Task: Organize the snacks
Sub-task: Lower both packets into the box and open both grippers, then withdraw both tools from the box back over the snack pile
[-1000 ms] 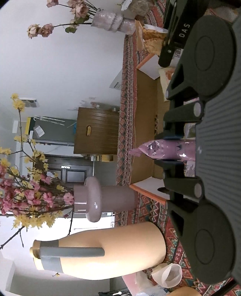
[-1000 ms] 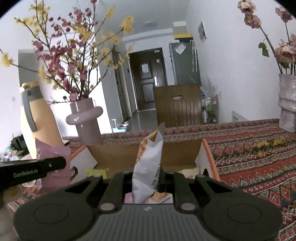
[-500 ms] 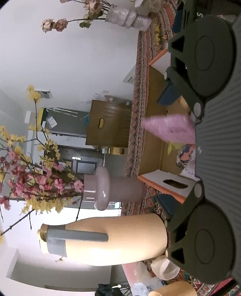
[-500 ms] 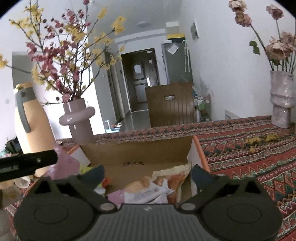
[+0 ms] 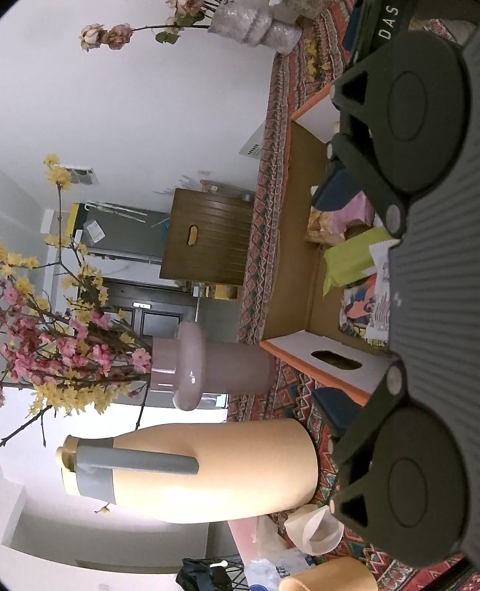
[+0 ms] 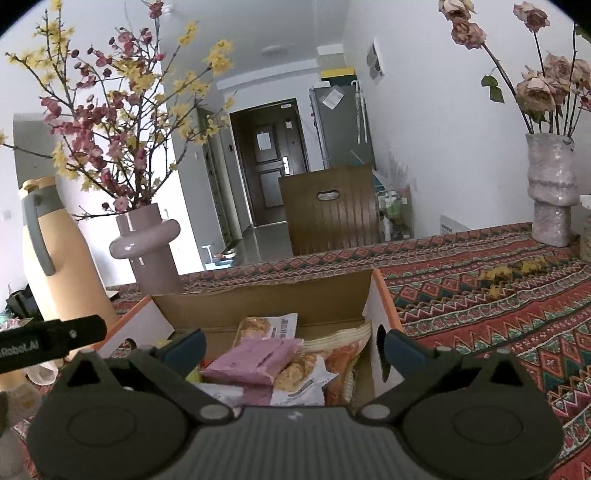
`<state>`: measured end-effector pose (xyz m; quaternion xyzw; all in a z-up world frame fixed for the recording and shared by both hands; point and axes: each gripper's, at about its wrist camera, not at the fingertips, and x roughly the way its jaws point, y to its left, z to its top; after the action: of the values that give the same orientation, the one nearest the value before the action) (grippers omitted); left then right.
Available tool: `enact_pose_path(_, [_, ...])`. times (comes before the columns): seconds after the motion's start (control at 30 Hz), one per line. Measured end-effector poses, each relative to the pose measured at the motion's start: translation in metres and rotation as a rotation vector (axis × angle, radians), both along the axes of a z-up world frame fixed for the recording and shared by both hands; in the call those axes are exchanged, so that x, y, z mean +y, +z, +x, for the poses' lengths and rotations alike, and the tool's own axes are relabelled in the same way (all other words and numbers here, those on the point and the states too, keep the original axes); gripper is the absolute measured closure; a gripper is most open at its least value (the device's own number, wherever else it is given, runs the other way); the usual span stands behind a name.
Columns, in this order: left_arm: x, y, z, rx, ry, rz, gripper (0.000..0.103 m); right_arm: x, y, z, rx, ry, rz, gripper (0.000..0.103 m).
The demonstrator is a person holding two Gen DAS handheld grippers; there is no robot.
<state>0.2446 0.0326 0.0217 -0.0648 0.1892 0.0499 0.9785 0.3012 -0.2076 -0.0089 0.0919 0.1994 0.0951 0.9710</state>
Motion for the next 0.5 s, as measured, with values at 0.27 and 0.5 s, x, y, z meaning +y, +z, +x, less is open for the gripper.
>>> enact_pose_path(0.27, [-0.001, 0.013, -0.013, -0.033, 0.029, -0.003, 0.0, -0.001, 0.003, -0.004, -0.01, -0.007, 0.004, 0.0])
enact_pose_path(0.5, [-0.008, 0.035, -0.036, -0.073, 0.019, 0.015, 0.0, -0.004, 0.021, -0.026, -0.051, -0.005, -0.016, 0.0])
